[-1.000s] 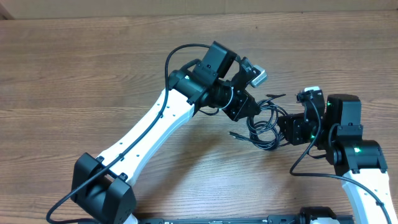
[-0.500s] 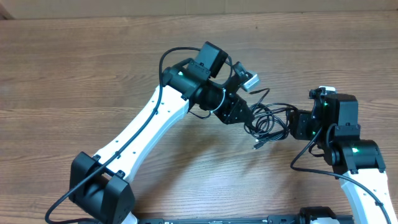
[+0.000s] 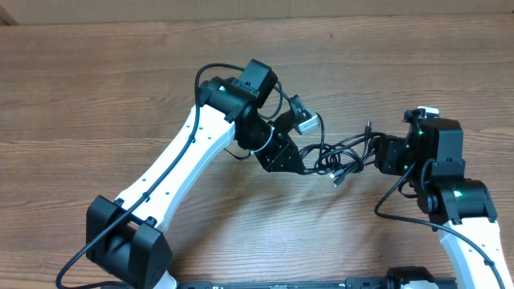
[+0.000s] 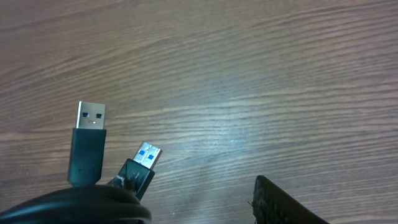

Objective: Untangle cables

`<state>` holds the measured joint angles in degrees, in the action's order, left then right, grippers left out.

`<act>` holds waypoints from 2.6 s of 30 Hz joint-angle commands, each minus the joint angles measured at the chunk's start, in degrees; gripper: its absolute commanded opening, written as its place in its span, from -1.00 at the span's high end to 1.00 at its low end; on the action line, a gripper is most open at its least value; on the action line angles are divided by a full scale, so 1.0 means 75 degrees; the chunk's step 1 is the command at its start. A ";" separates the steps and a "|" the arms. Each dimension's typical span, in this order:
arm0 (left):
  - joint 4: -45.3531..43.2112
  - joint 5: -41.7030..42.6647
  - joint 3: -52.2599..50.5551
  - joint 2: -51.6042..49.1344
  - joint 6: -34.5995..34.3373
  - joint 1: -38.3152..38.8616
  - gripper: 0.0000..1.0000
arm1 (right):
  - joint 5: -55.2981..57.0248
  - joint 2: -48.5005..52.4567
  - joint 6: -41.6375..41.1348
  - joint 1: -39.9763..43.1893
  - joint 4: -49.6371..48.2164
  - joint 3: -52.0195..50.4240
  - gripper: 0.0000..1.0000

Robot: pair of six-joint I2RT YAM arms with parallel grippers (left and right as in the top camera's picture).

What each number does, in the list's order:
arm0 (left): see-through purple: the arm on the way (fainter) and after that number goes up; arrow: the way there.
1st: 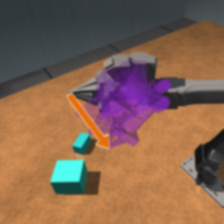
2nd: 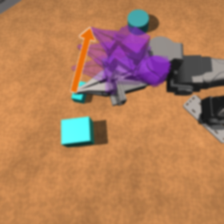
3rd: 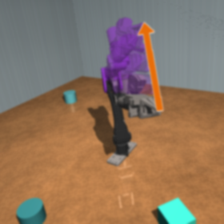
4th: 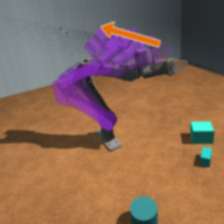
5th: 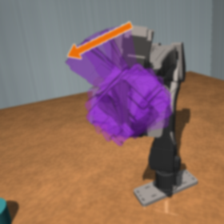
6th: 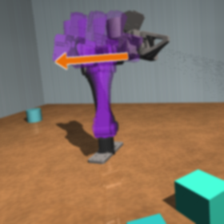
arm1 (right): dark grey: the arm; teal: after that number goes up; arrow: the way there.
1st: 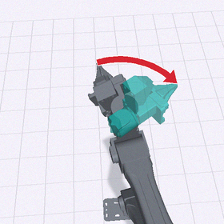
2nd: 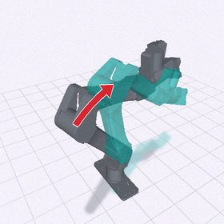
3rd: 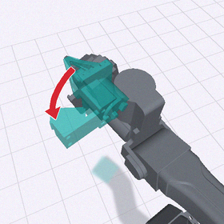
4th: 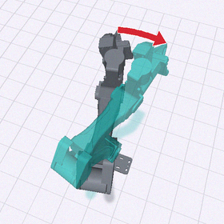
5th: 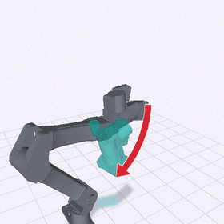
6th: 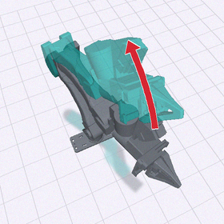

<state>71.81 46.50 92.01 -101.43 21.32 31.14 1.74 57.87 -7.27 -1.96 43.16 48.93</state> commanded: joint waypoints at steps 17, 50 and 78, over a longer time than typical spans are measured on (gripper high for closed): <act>-0.0271 -0.0455 0.0055 -0.0003 0.0131 -0.0149 0.92 | 0.0006 -0.0006 -0.0160 0.0268 -0.0822 0.0178 0.92; -0.1020 -0.0714 0.0052 -0.0006 -0.0493 0.0705 0.92 | -0.3386 -0.0006 0.0781 0.0262 -0.3363 0.0181 0.93; -0.0405 -0.2226 0.0052 -0.0006 -0.0845 0.0697 0.92 | -0.1370 -0.0050 0.1443 0.0271 -0.4234 0.0181 0.92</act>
<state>66.52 34.81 92.38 -101.43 16.23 35.66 -18.04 58.15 2.22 -0.51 13.50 48.90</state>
